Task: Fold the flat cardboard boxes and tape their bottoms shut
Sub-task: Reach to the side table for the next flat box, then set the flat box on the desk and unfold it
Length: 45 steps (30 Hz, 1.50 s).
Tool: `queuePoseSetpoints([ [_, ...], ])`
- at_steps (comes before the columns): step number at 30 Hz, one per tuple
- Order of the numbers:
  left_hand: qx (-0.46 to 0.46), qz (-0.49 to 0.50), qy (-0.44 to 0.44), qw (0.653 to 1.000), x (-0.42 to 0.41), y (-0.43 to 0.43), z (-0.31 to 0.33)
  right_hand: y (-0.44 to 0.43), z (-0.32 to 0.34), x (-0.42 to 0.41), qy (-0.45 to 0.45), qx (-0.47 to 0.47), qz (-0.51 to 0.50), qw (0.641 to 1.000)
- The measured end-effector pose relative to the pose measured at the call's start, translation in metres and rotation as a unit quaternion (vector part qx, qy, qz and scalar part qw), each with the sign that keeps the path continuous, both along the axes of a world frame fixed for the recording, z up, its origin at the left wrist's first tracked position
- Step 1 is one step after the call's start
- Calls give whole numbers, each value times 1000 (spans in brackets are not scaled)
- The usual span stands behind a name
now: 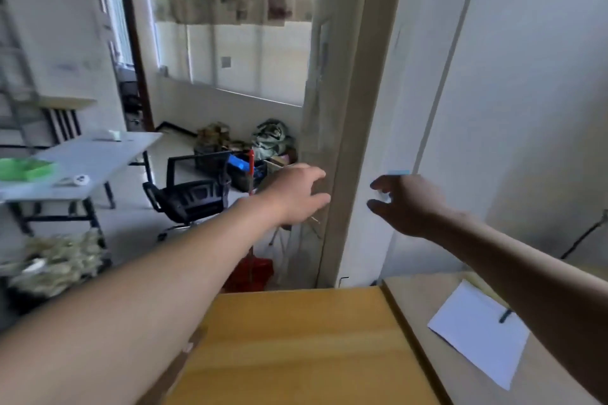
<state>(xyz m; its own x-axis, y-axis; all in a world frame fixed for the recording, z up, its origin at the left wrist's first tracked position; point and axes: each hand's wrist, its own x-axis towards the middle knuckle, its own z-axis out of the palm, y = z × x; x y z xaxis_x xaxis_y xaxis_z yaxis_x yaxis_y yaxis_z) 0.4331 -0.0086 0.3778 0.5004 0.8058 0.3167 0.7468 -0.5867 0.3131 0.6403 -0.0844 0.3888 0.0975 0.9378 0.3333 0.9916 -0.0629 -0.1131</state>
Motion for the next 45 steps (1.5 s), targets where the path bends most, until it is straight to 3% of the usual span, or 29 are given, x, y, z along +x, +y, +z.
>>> queuePoseSetpoints([
  [10,-72,165,42,983,-198,1,-93,33,-73,-144,-64,-114,141,981],
  [25,-185,162,58,968,-398,46,-214,86,-205,-342,-86,-249,182,947],
  [35,-323,177,97,925,-462,25,-306,84,-309,-390,-62,-365,219,903],
  [45,-295,141,209,922,-461,12,-378,67,-376,-400,-41,-390,226,892],
])
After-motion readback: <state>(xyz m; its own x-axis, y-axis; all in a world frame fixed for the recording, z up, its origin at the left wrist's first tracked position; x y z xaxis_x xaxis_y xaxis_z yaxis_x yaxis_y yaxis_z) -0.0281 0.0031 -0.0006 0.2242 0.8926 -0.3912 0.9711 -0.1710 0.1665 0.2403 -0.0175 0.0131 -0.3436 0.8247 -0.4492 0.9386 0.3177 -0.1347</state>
